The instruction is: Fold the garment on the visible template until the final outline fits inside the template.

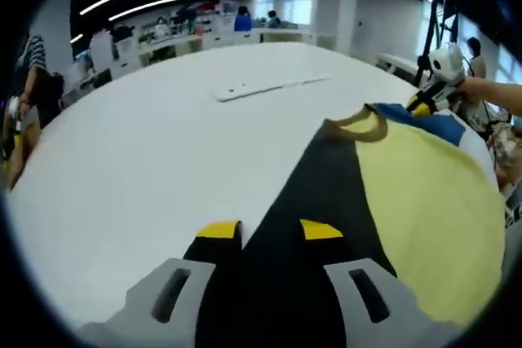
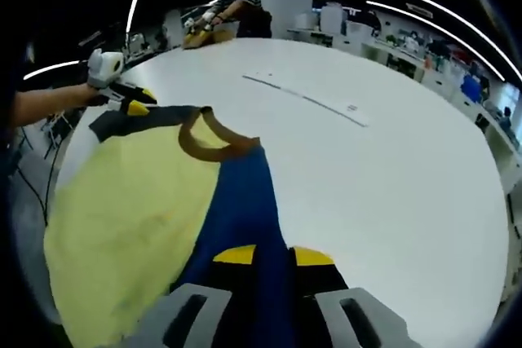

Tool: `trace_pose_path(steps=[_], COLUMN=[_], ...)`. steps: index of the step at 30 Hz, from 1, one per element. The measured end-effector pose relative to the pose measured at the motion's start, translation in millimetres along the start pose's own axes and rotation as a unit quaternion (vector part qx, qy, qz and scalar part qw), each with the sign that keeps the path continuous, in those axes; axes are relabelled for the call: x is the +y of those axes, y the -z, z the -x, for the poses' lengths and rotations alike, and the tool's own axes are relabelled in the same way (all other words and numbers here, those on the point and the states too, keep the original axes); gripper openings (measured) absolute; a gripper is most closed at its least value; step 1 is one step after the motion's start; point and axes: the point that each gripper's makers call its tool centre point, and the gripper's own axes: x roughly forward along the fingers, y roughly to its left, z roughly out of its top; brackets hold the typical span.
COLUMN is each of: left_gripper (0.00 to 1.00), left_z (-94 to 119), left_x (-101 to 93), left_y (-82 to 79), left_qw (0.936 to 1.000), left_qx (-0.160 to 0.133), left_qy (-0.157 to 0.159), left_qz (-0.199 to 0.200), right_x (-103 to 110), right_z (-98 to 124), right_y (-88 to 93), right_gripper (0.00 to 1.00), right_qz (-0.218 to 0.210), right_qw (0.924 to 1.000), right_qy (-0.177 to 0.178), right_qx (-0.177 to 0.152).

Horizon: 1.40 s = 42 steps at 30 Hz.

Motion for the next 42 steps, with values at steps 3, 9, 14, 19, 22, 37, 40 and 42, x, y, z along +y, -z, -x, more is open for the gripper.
trace_pose_path(steps=[3, 9, 14, 19, 22, 37, 40, 42], left_gripper=[0.20, 0.00, 0.00, 0.00, 0.00, 0.00, 0.00, 0.00], left_z=[4, 6, 6, 2, -1, -15, -16, -16], left_x=[-3.8, -9.2, -4.3, 4.0, 7.5, 17.9, 17.7, 18.2], left_y=[0.0, 0.6, -1.4, -5.2, -7.1, -16.6, -16.1, -15.8], left_qw=[0.9999, 0.9992, 0.9987, 0.9988, 0.9984, 0.9972, 0.9971, 0.9972], left_qx=[0.011, 0.039, 0.047, 0.038, 0.037, 0.028, 0.028, 0.028], left_qy=[-0.001, -0.001, -0.013, -0.027, -0.034, -0.064, -0.066, -0.066], left_qz=[0.002, 0.010, -0.012, -0.017, -0.024, -0.027, -0.026, -0.024], right_x=[0, -2, -13, -19, -25, -46, -46, -45], right_z=[0, -1, 1, 0, -3, -10, -10, -11], right_y=[0.1, 1.0, 3.0, 1.4, -0.3, -9.4, -9.5, -10.1], right_gripper=[0.04, 0.00, 0.00, 0.00, 0.00, 0.00, 0.00, 0.00], right_qz=[-0.002, 0.002, 0.023, 0.027, 0.036, 0.063, 0.066, 0.065], right_qw=[1.0000, 0.9999, 0.9986, 0.9978, 0.9968, 0.9933, 0.9933, 0.9934], right_qy=[0.002, 0.014, 0.043, 0.058, 0.069, 0.092, 0.090, 0.089], right_qx=[0.002, 0.007, 0.020, 0.018, 0.018, 0.030, 0.031, 0.030])
